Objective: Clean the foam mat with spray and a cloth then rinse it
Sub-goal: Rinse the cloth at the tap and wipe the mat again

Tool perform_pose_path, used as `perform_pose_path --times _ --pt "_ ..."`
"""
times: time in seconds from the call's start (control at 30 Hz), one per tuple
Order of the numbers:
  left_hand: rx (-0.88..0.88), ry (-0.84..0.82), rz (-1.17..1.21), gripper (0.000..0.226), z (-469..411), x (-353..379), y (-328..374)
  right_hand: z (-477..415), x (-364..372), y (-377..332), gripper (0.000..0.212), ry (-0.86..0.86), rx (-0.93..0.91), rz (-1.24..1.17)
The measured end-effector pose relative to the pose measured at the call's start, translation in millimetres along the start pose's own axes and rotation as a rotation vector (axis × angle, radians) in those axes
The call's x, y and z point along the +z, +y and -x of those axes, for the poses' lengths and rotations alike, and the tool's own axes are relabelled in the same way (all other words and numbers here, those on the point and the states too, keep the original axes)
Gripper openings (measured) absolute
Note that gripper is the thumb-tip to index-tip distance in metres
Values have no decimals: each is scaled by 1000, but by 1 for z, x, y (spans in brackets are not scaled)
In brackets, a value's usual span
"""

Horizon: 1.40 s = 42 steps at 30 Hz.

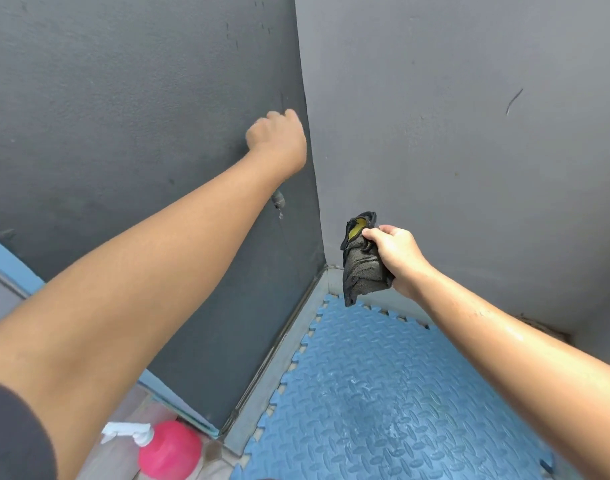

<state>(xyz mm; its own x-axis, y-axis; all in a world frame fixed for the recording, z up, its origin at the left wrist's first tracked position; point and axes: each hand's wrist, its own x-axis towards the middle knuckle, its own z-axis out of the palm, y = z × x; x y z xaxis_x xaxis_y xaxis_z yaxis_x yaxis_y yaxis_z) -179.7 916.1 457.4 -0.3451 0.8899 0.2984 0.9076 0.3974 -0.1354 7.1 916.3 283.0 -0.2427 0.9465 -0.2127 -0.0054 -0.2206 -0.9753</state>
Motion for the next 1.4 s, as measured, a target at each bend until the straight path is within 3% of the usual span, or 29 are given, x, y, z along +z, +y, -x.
perform_pose_path --times 0.1,0.17,0.27,0.33,0.43,0.57,0.63,0.8,0.87,1.03,1.1,1.23,1.4 --pt "395 486 225 31 33 26 14 0 -6 27 8 32 8 60" --pt "637 577 433 27 72 56 26 0 -6 54 12 62 19 126" --pt "656 333 542 27 121 144 26 1 -11 107 10 89 16 262" --pt "531 92 554 29 148 222 11 2 -17 152 7 89 32 401" --pt "317 -228 555 34 196 334 -15 13 -21 225 25 40 14 644" --pt "194 -484 541 46 257 434 -28 43 -8 326 36 -383 -147 979" --pt "212 -519 506 53 271 460 -26 59 -2 367 41 -455 -259 1177" --pt "295 -440 450 55 267 489 -11 45 -8 390 42 -295 -505 1266" --pt "358 -473 428 56 265 503 -10 17 -39 386 41 -193 -507 1294" --pt "415 -452 420 61 276 520 -12 -37 -193 376 39 386 -166 1295" --pt "399 -406 449 60 279 521 -12 -33 -251 372 41 511 -22 1270" --pt "361 -363 473 60 282 525 -11 -26 -279 376 40 583 43 1260" --pt "321 -371 502 62 284 527 -10 -45 -164 383 37 466 -119 1074"
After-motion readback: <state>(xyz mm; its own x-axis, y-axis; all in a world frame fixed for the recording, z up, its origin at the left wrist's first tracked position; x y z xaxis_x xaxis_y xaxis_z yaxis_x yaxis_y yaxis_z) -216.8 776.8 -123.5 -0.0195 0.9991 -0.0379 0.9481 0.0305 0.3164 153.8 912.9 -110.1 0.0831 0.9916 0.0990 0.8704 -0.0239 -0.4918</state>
